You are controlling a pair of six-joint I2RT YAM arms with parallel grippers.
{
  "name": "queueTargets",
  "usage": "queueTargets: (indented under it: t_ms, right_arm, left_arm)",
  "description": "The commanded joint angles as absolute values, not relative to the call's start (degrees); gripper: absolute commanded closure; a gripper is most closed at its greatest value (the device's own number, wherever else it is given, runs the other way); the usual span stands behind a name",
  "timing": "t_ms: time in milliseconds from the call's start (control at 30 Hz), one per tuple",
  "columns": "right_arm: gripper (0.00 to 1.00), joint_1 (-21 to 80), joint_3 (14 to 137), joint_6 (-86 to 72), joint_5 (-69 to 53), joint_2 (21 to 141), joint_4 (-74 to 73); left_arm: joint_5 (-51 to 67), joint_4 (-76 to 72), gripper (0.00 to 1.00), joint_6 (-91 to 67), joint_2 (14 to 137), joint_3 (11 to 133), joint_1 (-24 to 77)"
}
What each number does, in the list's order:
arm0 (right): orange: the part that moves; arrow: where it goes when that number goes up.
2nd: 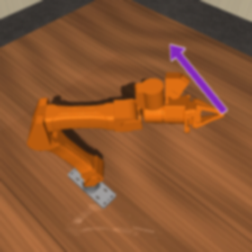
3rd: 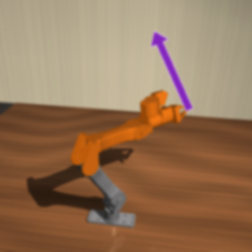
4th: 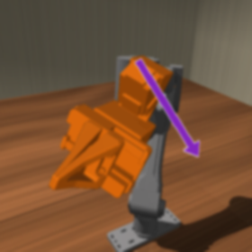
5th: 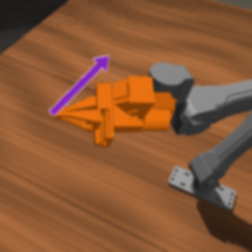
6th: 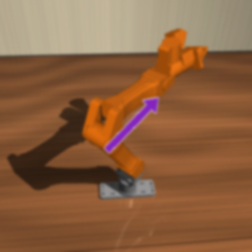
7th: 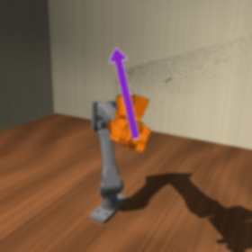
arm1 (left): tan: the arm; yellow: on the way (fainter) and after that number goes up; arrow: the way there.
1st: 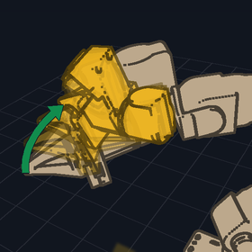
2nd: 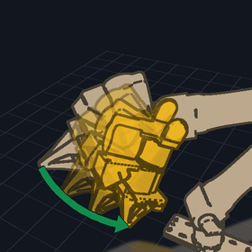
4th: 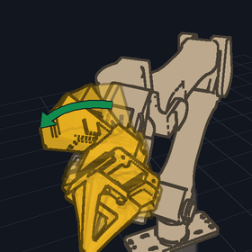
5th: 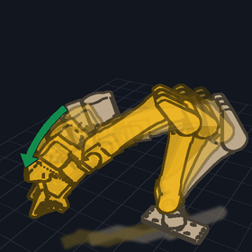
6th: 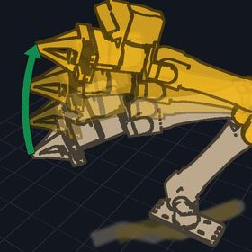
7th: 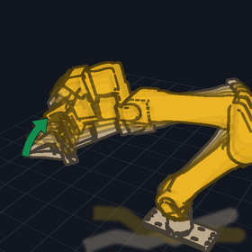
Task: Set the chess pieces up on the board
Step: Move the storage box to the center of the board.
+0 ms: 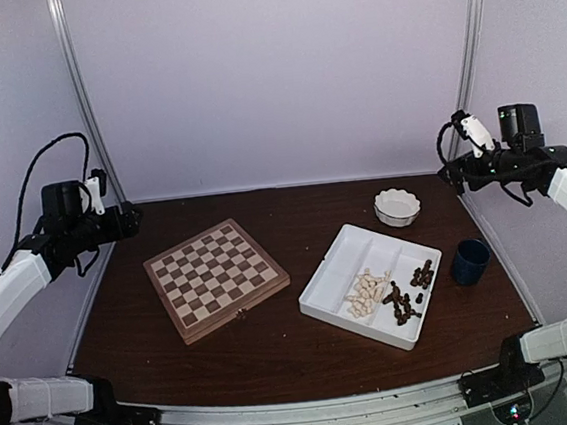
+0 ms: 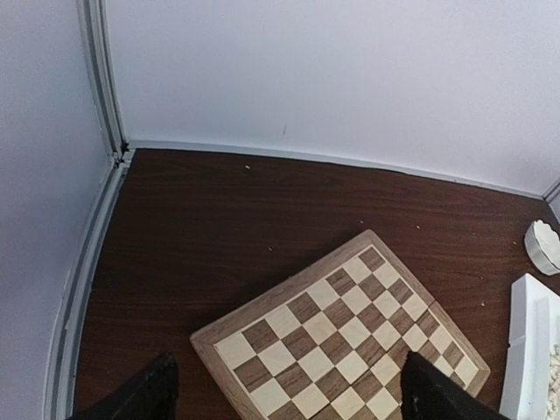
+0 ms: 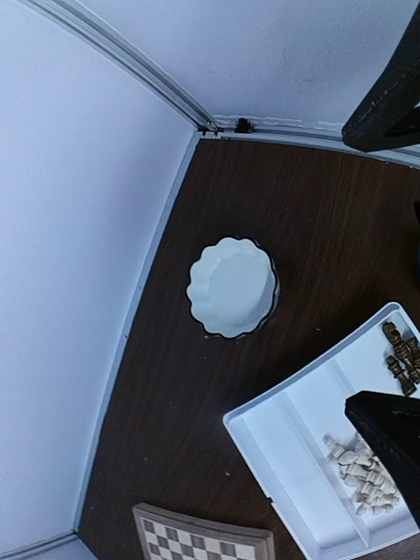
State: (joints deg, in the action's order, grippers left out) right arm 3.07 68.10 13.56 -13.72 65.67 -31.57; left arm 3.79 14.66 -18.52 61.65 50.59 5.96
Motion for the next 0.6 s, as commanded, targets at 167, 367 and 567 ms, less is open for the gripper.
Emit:
queueTargets:
  t_ms: [167,367,567]
  right_arm:
    - [0.12,9.87,66.31,33.51,-39.39,72.45,-49.88]
    - [0.17,24.82,61.63,43.22,-24.65,75.15,-53.02]
    - [0.09,34.06,56.19,46.91,-18.1,74.05,-54.73]
  left_arm:
    - [22.49,38.27,0.42,-13.31,77.47,69.55,9.91]
    - [27.39,33.85,0.37,-13.11,82.32,70.41,21.72]
    - [24.0,30.47,0.3,-15.9,91.25,70.99,32.74]
